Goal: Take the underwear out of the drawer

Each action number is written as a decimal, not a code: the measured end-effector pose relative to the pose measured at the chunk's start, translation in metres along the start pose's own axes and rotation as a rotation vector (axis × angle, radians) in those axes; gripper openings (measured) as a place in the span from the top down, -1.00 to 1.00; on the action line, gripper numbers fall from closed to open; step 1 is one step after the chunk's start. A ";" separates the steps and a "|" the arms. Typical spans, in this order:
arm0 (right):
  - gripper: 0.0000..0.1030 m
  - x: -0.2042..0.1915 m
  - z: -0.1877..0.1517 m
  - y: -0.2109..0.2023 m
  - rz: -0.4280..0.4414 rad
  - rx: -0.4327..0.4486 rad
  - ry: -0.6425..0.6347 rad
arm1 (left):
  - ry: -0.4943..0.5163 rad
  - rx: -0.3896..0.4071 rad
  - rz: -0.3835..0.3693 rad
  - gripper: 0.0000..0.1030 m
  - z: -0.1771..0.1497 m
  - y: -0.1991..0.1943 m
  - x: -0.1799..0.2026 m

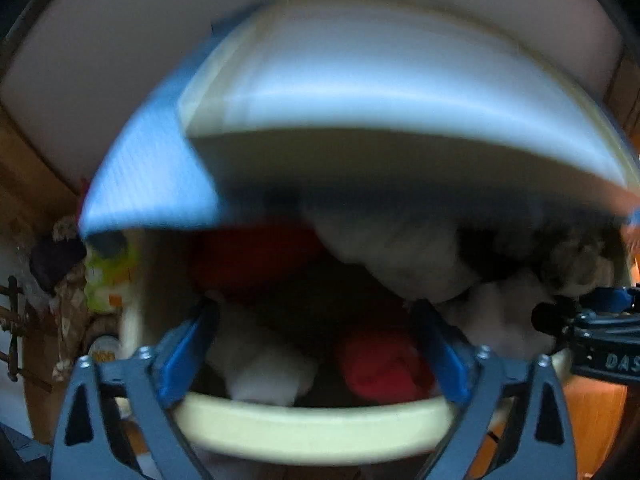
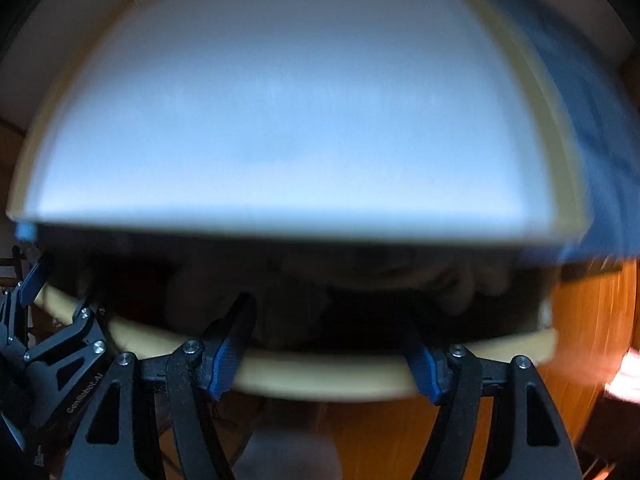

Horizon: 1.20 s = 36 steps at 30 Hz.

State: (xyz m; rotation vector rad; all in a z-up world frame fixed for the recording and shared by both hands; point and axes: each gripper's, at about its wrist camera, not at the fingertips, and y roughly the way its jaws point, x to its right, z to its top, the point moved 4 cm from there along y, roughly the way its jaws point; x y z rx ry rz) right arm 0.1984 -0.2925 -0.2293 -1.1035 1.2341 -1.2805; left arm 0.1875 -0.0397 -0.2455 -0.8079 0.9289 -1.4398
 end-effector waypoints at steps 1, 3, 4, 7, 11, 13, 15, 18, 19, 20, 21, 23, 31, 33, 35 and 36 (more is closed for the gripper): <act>-0.44 -0.001 -0.010 0.010 0.007 0.000 0.008 | 0.009 0.004 0.016 -0.80 -0.005 0.001 0.001; -0.44 -0.005 -0.028 0.020 0.016 0.029 0.010 | 0.014 0.044 0.012 -0.78 -0.014 -0.003 0.001; -0.44 -0.007 -0.034 0.019 0.014 0.071 0.011 | 0.014 0.077 0.011 -0.77 -0.018 -0.008 0.001; -0.44 -0.014 -0.052 0.005 0.016 0.255 0.009 | 0.012 0.134 0.019 -0.74 -0.022 -0.017 0.000; -0.43 -0.019 -0.059 0.002 0.000 0.311 0.013 | 0.014 0.127 0.040 -0.74 -0.019 -0.019 -0.004; -0.43 -0.028 -0.059 0.005 -0.004 0.293 0.023 | 0.004 0.126 0.050 -0.74 -0.018 -0.020 -0.009; -0.44 -0.035 -0.063 0.007 -0.011 0.294 0.025 | -0.015 0.115 0.042 -0.74 -0.019 -0.018 -0.015; -0.43 -0.034 -0.075 0.000 -0.031 0.319 0.030 | -0.004 0.130 0.045 -0.72 -0.017 -0.020 -0.018; -0.43 -0.036 -0.073 -0.004 -0.016 0.363 0.049 | 0.007 0.153 0.033 -0.72 -0.016 -0.024 -0.016; -0.43 -0.038 -0.074 -0.007 0.002 0.404 0.061 | 0.017 0.167 0.038 -0.72 -0.016 -0.028 -0.013; -0.43 -0.034 -0.078 -0.012 0.013 0.442 0.071 | 0.036 0.189 0.051 -0.72 -0.016 -0.031 -0.011; -0.44 -0.028 -0.080 -0.020 0.032 0.490 0.108 | 0.069 0.218 0.069 -0.72 -0.014 -0.035 -0.008; -0.44 0.003 -0.094 -0.033 -0.048 0.450 0.116 | 0.073 0.194 0.044 -0.73 -0.017 -0.038 0.002; -0.44 0.006 -0.096 -0.035 -0.058 0.448 0.120 | 0.063 0.177 0.025 -0.73 -0.021 -0.035 0.001; -0.44 0.010 -0.100 -0.033 -0.058 0.437 0.127 | 0.045 0.177 0.020 -0.73 -0.024 -0.036 0.000; -0.44 0.010 -0.101 -0.033 -0.068 0.435 0.120 | 0.044 0.176 0.022 -0.73 -0.024 -0.035 -0.004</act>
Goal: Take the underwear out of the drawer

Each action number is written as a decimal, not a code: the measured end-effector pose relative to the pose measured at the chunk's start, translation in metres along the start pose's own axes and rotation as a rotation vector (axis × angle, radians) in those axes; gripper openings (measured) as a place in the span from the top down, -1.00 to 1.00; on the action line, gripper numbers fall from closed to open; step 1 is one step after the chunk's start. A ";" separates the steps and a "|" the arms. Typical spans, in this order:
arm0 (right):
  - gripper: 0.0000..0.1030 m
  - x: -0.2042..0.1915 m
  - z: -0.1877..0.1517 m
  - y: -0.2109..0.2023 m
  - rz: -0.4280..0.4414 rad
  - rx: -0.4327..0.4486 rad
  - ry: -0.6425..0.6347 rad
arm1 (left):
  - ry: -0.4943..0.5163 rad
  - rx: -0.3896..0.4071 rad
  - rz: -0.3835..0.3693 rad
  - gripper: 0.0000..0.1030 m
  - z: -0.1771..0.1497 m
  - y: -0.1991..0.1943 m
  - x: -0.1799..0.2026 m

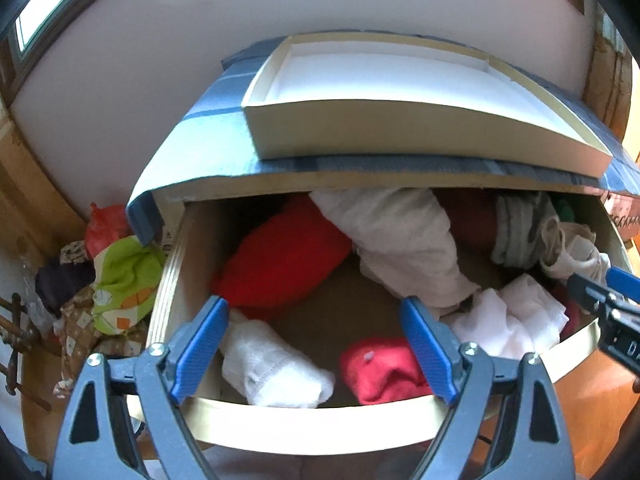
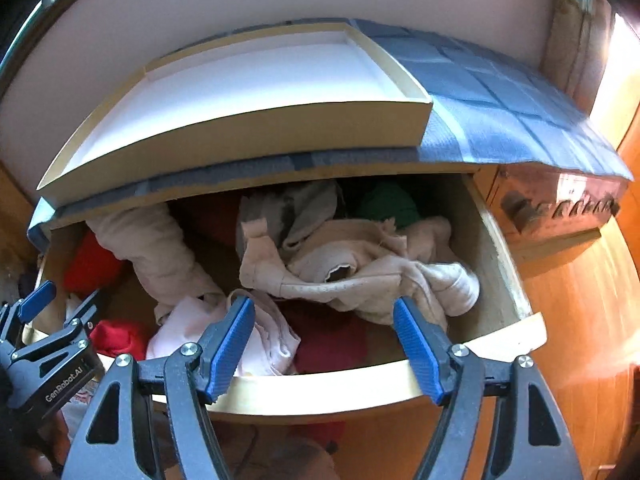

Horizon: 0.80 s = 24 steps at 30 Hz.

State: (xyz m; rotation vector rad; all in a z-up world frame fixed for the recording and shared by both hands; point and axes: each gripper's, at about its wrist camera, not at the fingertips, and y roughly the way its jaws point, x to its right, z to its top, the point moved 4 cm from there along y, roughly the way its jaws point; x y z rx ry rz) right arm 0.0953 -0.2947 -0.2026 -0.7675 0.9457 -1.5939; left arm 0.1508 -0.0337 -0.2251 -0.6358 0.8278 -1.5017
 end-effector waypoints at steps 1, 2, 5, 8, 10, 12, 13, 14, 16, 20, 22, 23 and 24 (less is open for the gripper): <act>-0.44 -0.002 -0.001 -0.001 -0.013 -0.003 -0.019 | -0.001 -0.002 -0.002 -0.73 0.000 0.000 -0.001; -0.44 -0.004 -0.002 -0.001 -0.023 -0.004 -0.030 | -0.003 -0.004 -0.003 -0.73 0.000 0.000 0.000; -0.44 -0.014 -0.007 -0.005 -0.059 -0.011 -0.067 | -0.029 -0.016 -0.014 -0.74 0.000 0.002 -0.003; -0.44 -0.013 -0.004 -0.003 -0.059 -0.046 -0.073 | -0.043 -0.018 -0.013 -0.77 -0.001 0.003 -0.006; -0.45 -0.010 -0.003 0.001 -0.049 -0.087 -0.081 | -0.044 -0.018 -0.010 -0.78 -0.002 0.002 -0.006; -0.45 -0.009 0.000 0.005 -0.038 -0.113 -0.090 | -0.046 -0.022 -0.002 -0.78 -0.002 0.003 -0.007; -0.45 -0.007 0.002 0.006 -0.036 -0.124 -0.093 | -0.048 -0.026 0.004 -0.78 -0.003 0.003 -0.008; -0.45 -0.006 0.005 0.009 -0.036 -0.130 -0.094 | -0.048 -0.026 0.005 -0.78 -0.003 0.003 -0.011; -0.45 -0.005 0.005 0.009 -0.036 -0.146 -0.096 | -0.045 -0.027 -0.001 -0.79 -0.006 0.002 -0.012; -0.46 -0.004 0.000 0.007 -0.039 -0.151 -0.092 | -0.044 -0.024 -0.008 -0.84 -0.011 -0.001 -0.017; -0.46 -0.003 -0.003 0.004 -0.040 -0.123 -0.090 | -0.045 -0.029 -0.008 -0.84 -0.012 -0.002 -0.018; -0.46 -0.003 -0.004 0.003 -0.040 -0.117 -0.088 | -0.045 -0.030 -0.008 -0.84 -0.012 -0.002 -0.017; -0.46 -0.003 -0.006 0.002 -0.041 -0.111 -0.087 | -0.044 -0.033 -0.009 -0.84 -0.013 -0.003 -0.017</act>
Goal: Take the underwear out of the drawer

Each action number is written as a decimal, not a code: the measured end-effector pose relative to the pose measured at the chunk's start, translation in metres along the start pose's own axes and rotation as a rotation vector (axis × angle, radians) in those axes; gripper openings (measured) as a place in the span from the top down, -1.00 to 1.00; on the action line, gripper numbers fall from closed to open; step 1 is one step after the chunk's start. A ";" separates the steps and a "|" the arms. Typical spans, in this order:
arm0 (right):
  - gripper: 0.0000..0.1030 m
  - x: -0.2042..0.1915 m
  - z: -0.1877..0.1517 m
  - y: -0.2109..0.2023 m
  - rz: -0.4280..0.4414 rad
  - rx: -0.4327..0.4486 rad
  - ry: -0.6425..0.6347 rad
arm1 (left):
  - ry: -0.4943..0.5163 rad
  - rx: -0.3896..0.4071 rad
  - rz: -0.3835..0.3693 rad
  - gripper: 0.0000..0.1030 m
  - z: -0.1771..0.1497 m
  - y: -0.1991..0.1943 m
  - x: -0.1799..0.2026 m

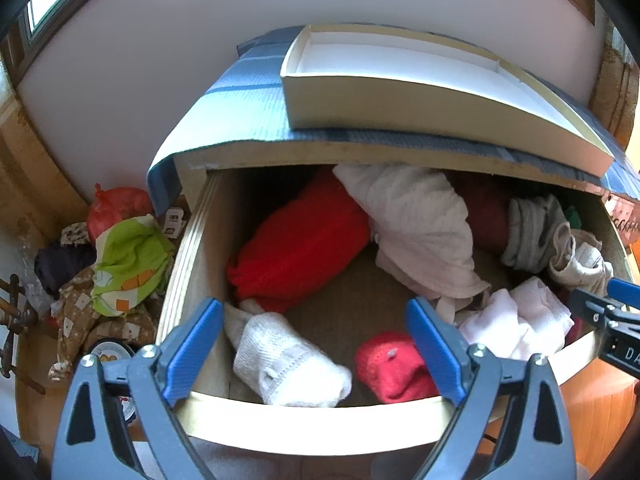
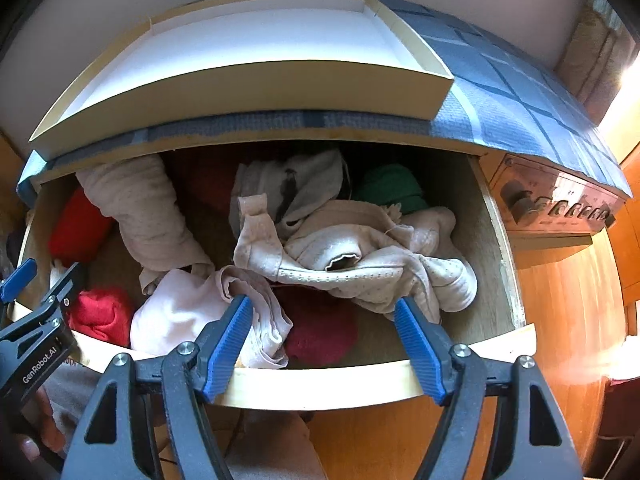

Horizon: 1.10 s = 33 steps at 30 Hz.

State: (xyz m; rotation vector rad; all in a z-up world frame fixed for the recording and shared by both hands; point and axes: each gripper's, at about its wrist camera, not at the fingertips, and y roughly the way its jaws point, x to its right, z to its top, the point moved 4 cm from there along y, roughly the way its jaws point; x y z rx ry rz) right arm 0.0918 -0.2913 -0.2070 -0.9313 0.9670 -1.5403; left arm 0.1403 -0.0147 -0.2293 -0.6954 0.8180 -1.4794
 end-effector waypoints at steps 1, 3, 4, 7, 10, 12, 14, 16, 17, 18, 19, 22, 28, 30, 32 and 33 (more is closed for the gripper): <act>-0.46 -0.001 -0.002 -0.001 -0.002 0.001 -0.001 | 0.001 -0.002 0.000 -0.84 -0.001 -0.001 0.001; -0.46 0.000 -0.004 -0.001 -0.003 0.000 0.000 | 0.004 -0.005 0.000 -0.84 -0.002 -0.001 0.002; -0.46 0.000 -0.005 -0.002 -0.003 -0.001 -0.001 | 0.008 -0.007 0.001 -0.84 -0.004 -0.003 0.002; -0.46 0.000 -0.011 -0.004 -0.002 0.003 -0.003 | 0.024 -0.011 0.005 -0.84 -0.010 -0.004 0.004; -0.46 0.000 -0.016 -0.001 -0.002 -0.004 -0.002 | 0.028 -0.012 0.008 -0.84 -0.016 -0.005 0.004; -0.46 0.001 -0.019 -0.002 -0.002 0.001 0.001 | 0.031 -0.014 0.007 -0.84 -0.018 -0.007 0.004; -0.46 0.001 -0.022 -0.004 -0.002 0.007 0.002 | 0.036 -0.015 0.010 -0.84 -0.020 -0.009 0.004; -0.46 0.002 -0.024 -0.004 -0.002 0.008 0.003 | 0.038 -0.014 0.014 -0.84 -0.023 -0.012 0.004; -0.46 0.002 -0.026 -0.005 -0.002 0.008 0.004 | 0.037 -0.014 0.016 -0.84 -0.024 -0.013 0.005; -0.46 0.003 -0.026 -0.004 -0.001 0.008 0.005 | 0.035 -0.014 0.019 -0.83 -0.025 -0.014 0.004; -0.46 0.004 -0.026 -0.005 0.000 0.010 0.005 | 0.035 -0.014 0.021 -0.83 -0.026 -0.014 0.004; -0.46 0.005 -0.023 -0.003 0.000 0.010 0.005 | 0.032 -0.010 0.039 -0.83 -0.026 -0.016 0.000; -0.46 0.004 -0.018 0.001 -0.007 0.003 0.003 | 0.037 0.007 0.013 -0.83 -0.031 -0.023 0.000; -0.46 0.004 -0.016 0.002 -0.007 -0.003 0.001 | 0.061 0.028 0.030 -0.83 -0.031 -0.025 0.005; -0.46 0.004 -0.017 0.002 -0.008 -0.004 0.002 | 0.063 0.027 0.029 -0.83 -0.032 -0.026 0.005; -0.46 0.003 -0.017 0.002 -0.008 -0.008 0.001 | 0.055 0.020 0.022 -0.85 -0.032 -0.025 0.004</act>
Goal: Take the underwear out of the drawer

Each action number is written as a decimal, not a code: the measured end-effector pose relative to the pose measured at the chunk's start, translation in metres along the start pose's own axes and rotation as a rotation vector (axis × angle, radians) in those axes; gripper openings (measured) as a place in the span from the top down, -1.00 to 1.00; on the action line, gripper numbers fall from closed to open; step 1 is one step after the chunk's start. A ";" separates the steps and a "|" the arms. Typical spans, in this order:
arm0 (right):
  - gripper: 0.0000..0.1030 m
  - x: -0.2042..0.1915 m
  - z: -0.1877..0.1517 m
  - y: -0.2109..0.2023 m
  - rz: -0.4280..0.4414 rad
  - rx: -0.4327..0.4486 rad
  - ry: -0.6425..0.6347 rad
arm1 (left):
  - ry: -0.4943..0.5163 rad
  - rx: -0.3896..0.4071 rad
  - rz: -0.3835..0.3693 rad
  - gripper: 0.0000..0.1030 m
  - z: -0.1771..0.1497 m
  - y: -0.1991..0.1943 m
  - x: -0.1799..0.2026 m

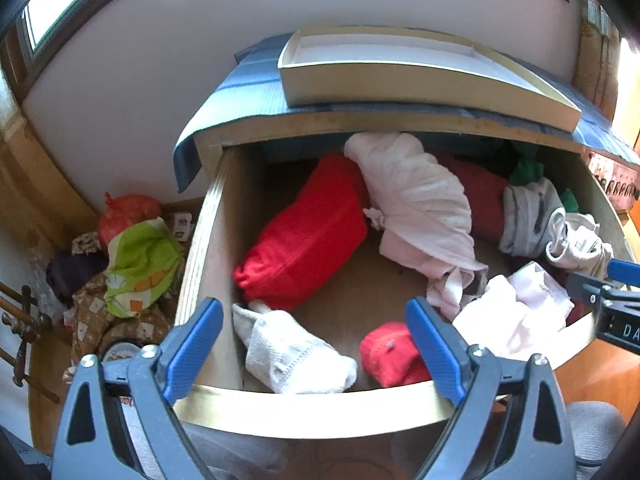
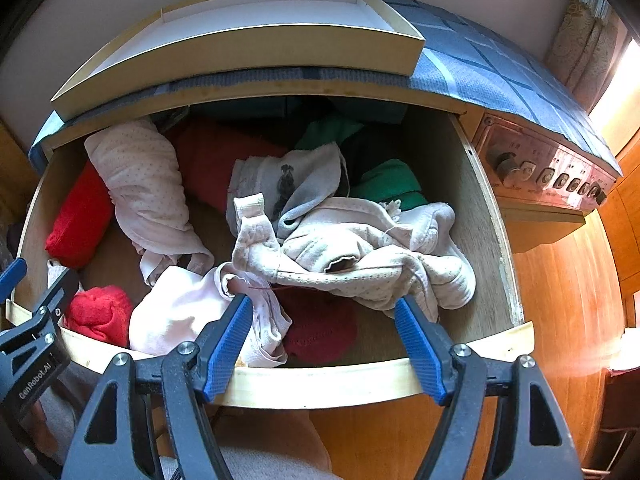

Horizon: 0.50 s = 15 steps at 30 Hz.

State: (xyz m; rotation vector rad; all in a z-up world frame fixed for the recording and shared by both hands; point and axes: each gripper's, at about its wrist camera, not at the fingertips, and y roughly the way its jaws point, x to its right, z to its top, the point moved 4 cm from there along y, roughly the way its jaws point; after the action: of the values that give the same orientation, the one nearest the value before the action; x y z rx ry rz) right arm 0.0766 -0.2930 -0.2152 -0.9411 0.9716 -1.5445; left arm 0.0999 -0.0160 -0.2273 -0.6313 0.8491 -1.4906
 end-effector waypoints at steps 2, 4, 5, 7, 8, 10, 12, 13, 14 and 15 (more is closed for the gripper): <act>-0.46 -0.001 -0.001 0.002 0.000 -0.006 -0.002 | -0.018 -0.015 -0.012 -0.86 -0.001 0.002 -0.002; -0.46 -0.002 -0.001 0.003 0.000 -0.014 -0.003 | -0.019 -0.020 -0.013 -0.86 -0.001 0.002 -0.002; -0.46 -0.002 -0.001 0.003 -0.001 -0.015 -0.003 | -0.014 -0.019 -0.008 -0.86 -0.001 0.003 -0.004; -0.46 -0.003 -0.001 0.004 -0.001 -0.017 -0.003 | -0.001 -0.015 0.000 -0.86 -0.001 0.002 -0.002; -0.46 -0.003 -0.001 0.004 -0.003 -0.016 -0.004 | 0.000 -0.016 -0.001 -0.86 -0.001 0.002 -0.002; -0.45 -0.003 -0.002 0.002 -0.003 -0.015 -0.005 | -0.002 -0.019 -0.005 -0.86 -0.002 0.002 -0.002; -0.45 -0.003 -0.003 0.000 0.000 -0.016 -0.007 | -0.001 -0.019 -0.002 -0.86 -0.003 0.002 -0.002; -0.45 -0.003 -0.004 0.001 0.004 -0.021 -0.008 | 0.003 -0.017 0.002 -0.86 -0.003 0.002 -0.002; -0.45 -0.002 -0.005 0.001 0.005 -0.026 -0.010 | 0.006 -0.016 0.005 -0.86 -0.004 0.001 -0.001; -0.45 -0.002 -0.005 0.001 0.006 -0.036 -0.012 | 0.012 -0.016 0.008 -0.86 -0.004 0.001 -0.001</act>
State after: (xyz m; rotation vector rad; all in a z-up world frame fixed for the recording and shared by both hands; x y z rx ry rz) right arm 0.0729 -0.2905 -0.2184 -0.9711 0.9959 -1.5197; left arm 0.0969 -0.0148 -0.2306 -0.6311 0.8724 -1.4826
